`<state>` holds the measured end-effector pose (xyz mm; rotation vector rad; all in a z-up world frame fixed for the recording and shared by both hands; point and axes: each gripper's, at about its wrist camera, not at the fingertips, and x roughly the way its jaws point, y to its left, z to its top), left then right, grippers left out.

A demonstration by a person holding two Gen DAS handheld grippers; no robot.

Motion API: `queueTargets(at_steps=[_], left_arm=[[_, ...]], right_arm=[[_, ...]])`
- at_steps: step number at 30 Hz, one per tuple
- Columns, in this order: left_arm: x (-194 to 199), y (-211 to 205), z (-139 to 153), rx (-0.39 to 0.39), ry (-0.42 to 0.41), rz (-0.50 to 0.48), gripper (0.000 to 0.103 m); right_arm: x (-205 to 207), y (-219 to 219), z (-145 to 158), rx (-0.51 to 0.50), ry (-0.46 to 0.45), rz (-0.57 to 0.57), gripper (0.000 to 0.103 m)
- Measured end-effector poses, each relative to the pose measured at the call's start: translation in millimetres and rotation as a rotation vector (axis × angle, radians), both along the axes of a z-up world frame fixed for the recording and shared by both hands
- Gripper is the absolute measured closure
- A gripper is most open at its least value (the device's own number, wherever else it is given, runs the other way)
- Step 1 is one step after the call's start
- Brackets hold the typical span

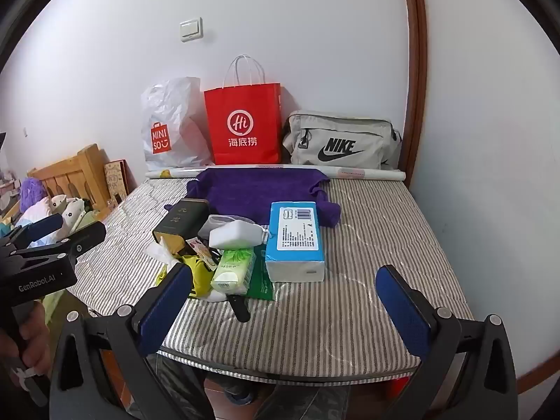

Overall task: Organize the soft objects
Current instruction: 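Move both tools toward the pile of items beside the purple towel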

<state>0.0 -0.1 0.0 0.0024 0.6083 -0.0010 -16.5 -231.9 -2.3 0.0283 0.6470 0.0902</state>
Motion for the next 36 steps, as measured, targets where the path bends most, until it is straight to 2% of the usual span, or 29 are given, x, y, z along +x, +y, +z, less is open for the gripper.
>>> queueTargets(at_steps=[36], left_arm=[[-1, -2, 5, 0.004, 0.0, 0.004, 0.0]], right_arm=[[-10, 7, 4, -0.01, -0.027, 0.017, 0.0]])
